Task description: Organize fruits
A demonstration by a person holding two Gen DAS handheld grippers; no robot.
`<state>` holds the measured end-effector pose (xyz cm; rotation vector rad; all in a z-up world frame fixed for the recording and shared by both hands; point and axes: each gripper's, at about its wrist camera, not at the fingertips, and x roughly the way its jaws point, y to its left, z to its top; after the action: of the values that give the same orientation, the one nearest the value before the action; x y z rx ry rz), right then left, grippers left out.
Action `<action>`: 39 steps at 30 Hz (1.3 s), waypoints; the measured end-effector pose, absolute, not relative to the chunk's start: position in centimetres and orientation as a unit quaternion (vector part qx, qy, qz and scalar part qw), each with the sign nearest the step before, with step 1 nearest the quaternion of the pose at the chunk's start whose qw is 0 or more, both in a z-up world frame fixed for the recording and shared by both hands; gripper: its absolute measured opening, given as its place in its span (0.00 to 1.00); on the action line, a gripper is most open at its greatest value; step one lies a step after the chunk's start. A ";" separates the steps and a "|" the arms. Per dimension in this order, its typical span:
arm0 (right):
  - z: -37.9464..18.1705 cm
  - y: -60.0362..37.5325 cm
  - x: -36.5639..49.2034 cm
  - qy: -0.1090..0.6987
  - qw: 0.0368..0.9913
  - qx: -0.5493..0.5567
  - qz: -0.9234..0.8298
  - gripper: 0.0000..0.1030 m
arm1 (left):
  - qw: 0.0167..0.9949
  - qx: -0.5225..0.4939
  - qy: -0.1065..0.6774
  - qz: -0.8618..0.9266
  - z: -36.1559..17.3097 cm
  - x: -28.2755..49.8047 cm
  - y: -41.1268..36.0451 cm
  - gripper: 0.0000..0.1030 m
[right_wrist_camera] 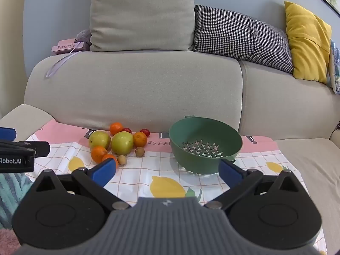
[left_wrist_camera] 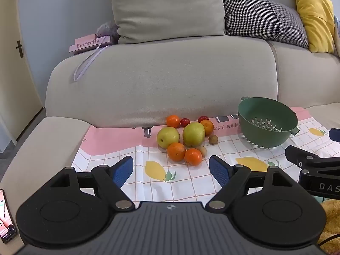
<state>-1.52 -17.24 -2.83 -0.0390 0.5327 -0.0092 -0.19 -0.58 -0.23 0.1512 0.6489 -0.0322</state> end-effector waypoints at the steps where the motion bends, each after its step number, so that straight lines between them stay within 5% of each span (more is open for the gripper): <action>1: -2.9 -17.2 -1.5 0.265 0.964 -0.019 -0.003 0.96 | 0.944 0.068 0.322 -0.018 -0.2 -0.1 -0.5 0.92; 39: -3.2 -17.1 -1.3 0.274 0.961 -0.029 -0.009 0.96 | 0.942 0.054 0.330 -0.012 -0.5 -0.2 0.5 0.92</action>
<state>-1.27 -17.11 -3.20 -0.0591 0.5547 -0.0173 -0.22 0.51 -0.54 0.1103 0.6735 -0.0238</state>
